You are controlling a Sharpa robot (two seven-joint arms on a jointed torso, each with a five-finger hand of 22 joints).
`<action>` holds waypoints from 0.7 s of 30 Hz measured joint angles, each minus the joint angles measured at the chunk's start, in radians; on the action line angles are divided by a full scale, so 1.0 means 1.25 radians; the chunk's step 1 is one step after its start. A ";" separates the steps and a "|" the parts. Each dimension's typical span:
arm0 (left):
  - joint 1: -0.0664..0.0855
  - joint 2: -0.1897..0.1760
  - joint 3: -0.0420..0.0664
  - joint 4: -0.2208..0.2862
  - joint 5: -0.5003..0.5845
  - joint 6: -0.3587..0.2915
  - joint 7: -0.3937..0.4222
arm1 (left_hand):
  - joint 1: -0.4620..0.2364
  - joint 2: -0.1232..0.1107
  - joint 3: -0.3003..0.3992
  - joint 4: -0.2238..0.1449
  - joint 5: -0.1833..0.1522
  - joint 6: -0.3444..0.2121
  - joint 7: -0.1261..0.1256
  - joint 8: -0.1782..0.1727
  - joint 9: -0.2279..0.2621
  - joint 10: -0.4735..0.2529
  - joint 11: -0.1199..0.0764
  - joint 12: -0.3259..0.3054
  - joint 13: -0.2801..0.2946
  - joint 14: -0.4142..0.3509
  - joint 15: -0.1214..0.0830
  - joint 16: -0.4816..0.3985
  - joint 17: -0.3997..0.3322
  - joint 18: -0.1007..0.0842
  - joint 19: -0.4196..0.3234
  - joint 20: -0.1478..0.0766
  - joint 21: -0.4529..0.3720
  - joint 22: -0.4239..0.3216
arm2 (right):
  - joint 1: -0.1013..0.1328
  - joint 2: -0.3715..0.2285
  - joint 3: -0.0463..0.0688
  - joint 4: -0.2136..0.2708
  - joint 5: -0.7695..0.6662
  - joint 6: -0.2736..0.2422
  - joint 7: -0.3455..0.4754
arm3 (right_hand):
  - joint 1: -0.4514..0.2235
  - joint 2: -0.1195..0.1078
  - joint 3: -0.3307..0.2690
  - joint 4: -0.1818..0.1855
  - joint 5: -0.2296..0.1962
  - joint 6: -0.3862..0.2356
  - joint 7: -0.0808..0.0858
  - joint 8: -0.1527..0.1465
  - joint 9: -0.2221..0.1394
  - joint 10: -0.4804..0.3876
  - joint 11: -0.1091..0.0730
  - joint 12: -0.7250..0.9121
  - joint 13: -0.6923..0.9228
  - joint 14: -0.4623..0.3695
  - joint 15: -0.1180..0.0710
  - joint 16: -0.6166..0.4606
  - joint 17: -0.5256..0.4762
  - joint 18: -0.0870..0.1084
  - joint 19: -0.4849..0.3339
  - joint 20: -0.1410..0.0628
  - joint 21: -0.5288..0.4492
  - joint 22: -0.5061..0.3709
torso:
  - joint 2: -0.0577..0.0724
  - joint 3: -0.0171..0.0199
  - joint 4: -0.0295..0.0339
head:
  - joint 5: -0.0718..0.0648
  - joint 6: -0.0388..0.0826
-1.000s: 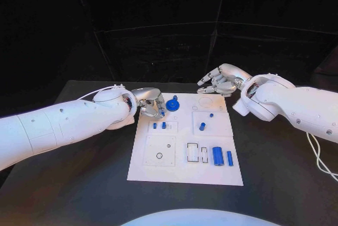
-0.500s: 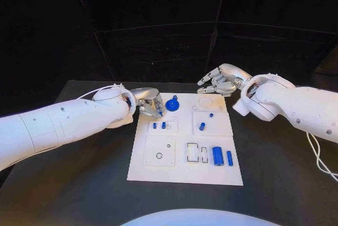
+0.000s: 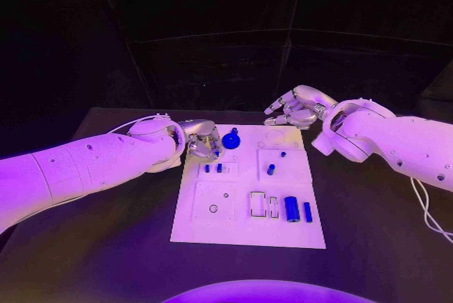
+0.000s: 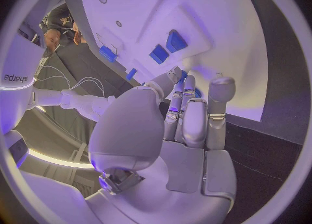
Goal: Assemble the parts on the task board
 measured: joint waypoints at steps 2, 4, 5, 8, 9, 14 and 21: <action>0.000 0.001 0.000 -0.001 0.000 0.001 -0.001 | 0.000 0.000 0.000 0.000 0.000 0.000 0.000 0.000 0.000 0.000 0.000 0.000 0.000 0.000 0.000 0.000 0.000 0.000 0.000 0.000 0.000 0.000 | 0.000 0.000 0.000 0.000 0.000 0.000 0.000 | 0.000 0.000 0.000 0.000 0.000 0.000 0.000 0.000 0.000 0.000 0.000 0.000 0.000 0.000 0.000 0.000 0.000 0.000 0.000 0.000 0.000 0.000 | 0.000 0.0001 0.0000 | 0.000 0.000; 0.000 0.001 0.000 -0.001 0.000 0.002 -0.002 | 0.000 0.000 0.000 0.000 0.000 0.000 0.000 0.000 0.000 0.000 0.000 0.000 0.001 0.000 0.000 0.000 0.000 0.000 0.000 0.000 0.000 0.000 | 0.000 0.000 0.000 0.000 0.000 0.000 0.000 | 0.000 0.000 0.000 0.000 0.000 0.000 0.000 0.000 0.000 0.000 0.000 0.000 0.000 0.000 0.000 0.000 0.000 0.000 0.000 0.000 0.000 0.000 | 0.000 0.0002 0.0000 | 0.000 0.000; 0.000 0.002 0.000 -0.001 0.000 0.003 -0.002 | 0.000 0.000 0.000 0.000 0.000 0.000 0.000 0.000 0.000 0.000 0.000 0.000 0.001 0.000 0.000 0.000 -0.001 0.000 0.000 0.000 0.000 0.000 | 0.000 0.000 0.000 0.000 0.000 0.000 0.000 | 0.000 0.000 0.000 0.000 0.000 0.000 0.000 0.000 0.000 0.000 0.000 0.000 0.000 0.000 0.000 0.000 0.000 0.000 0.000 0.000 0.000 0.000 | 0.000 0.0002 0.0000 | 0.000 0.000; 0.000 0.002 0.000 -0.001 0.000 0.004 -0.004 | 0.000 0.000 0.000 0.000 0.000 0.000 0.000 0.000 0.000 0.000 0.000 0.000 0.001 0.000 0.000 0.000 -0.002 0.000 0.000 0.000 0.000 -0.001 | 0.000 0.000 0.000 0.000 0.000 0.000 0.000 | 0.000 0.000 0.000 0.000 0.000 0.000 0.000 0.000 0.000 0.000 0.000 0.000 0.000 0.000 0.000 0.000 0.000 0.000 0.000 0.000 0.000 0.000 | 0.000 0.0002 0.0000 | 0.001 0.000; 0.000 0.003 0.000 -0.001 0.000 0.005 -0.005 | 0.000 0.000 0.000 0.000 0.000 0.000 0.000 0.000 0.000 0.000 0.000 0.000 0.001 0.000 0.000 0.000 -0.002 0.000 0.000 0.000 0.000 -0.002 | 0.000 0.000 0.000 0.000 0.000 0.000 0.001 | 0.000 0.000 0.000 0.000 0.000 0.000 0.000 0.000 0.000 0.000 0.000 0.000 0.000 0.000 0.000 0.000 0.000 0.000 0.000 0.000 0.000 0.000 | 0.000 0.0002 0.0000 | 0.001 -0.001; 0.000 0.006 0.000 -0.004 0.000 0.011 -0.011 | -0.005 -0.005 0.001 -0.001 0.000 0.000 0.000 -0.006 0.000 0.000 0.000 -0.010 0.001 0.000 0.000 0.000 -0.004 0.000 0.000 0.000 0.000 -0.001 | 0.000 0.000 0.000 0.000 0.000 0.000 0.001 | 0.000 0.000 0.000 0.000 0.000 0.000 0.000 0.000 0.000 0.000 0.000 0.000 0.000 0.000 0.000 0.000 0.000 0.000 0.000 0.000 0.000 0.000 | 0.000 0.0002 0.0001 | 0.001 -0.001; 0.000 0.008 0.000 -0.007 0.001 0.020 -0.018 | -0.013 -0.013 0.002 -0.002 0.000 -0.005 0.004 -0.020 0.000 -0.015 0.009 -0.031 -0.001 -0.002 0.004 0.000 -0.011 0.000 -0.003 0.003 0.000 -0.001 | 0.000 0.000 0.000 0.000 0.000 0.000 0.001 | 0.000 0.000 0.000 0.000 0.000 0.000 0.000 0.000 0.000 0.000 0.000 0.000 0.000 0.000 0.000 0.000 0.000 0.000 0.000 0.000 0.000 0.000 | 0.000 0.0002 0.0001 | 0.001 -0.001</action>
